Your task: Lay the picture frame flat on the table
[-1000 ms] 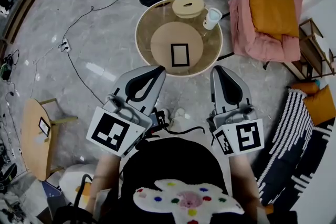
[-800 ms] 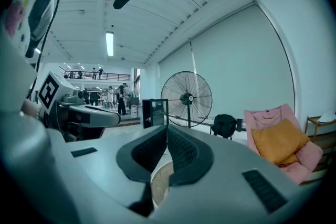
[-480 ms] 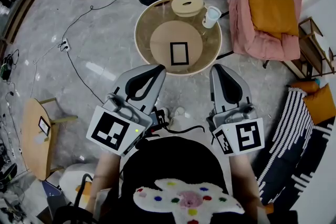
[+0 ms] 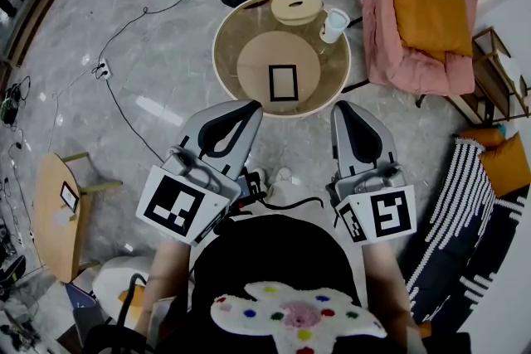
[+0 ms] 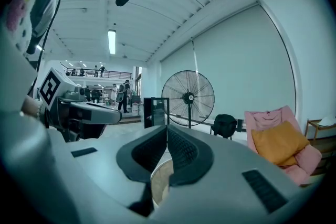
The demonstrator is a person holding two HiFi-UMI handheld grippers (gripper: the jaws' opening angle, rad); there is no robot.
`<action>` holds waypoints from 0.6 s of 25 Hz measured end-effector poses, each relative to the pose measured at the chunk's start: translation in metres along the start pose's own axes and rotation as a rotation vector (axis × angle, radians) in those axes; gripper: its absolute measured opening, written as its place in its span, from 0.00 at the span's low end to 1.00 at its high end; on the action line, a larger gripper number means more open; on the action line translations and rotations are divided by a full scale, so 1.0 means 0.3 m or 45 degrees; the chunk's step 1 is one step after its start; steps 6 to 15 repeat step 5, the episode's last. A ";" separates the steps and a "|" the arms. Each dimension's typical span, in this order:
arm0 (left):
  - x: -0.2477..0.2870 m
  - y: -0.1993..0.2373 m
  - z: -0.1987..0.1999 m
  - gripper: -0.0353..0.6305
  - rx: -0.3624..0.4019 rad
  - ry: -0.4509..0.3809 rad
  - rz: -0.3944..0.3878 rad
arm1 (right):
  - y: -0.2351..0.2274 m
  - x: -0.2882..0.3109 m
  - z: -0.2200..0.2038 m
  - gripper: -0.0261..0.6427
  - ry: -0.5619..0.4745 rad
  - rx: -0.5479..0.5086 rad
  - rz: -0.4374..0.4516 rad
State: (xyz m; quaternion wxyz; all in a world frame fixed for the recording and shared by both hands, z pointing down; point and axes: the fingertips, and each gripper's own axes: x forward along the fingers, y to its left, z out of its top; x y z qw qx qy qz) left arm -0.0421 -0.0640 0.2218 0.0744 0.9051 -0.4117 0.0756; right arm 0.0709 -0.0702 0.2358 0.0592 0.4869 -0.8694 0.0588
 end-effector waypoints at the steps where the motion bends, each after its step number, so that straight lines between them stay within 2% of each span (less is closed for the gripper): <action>1: -0.001 -0.001 0.000 0.07 0.000 0.000 0.001 | 0.001 -0.001 0.000 0.09 0.001 -0.001 0.001; 15: -0.001 -0.004 0.006 0.08 0.004 -0.007 0.001 | 0.001 -0.004 0.002 0.09 0.002 -0.005 0.004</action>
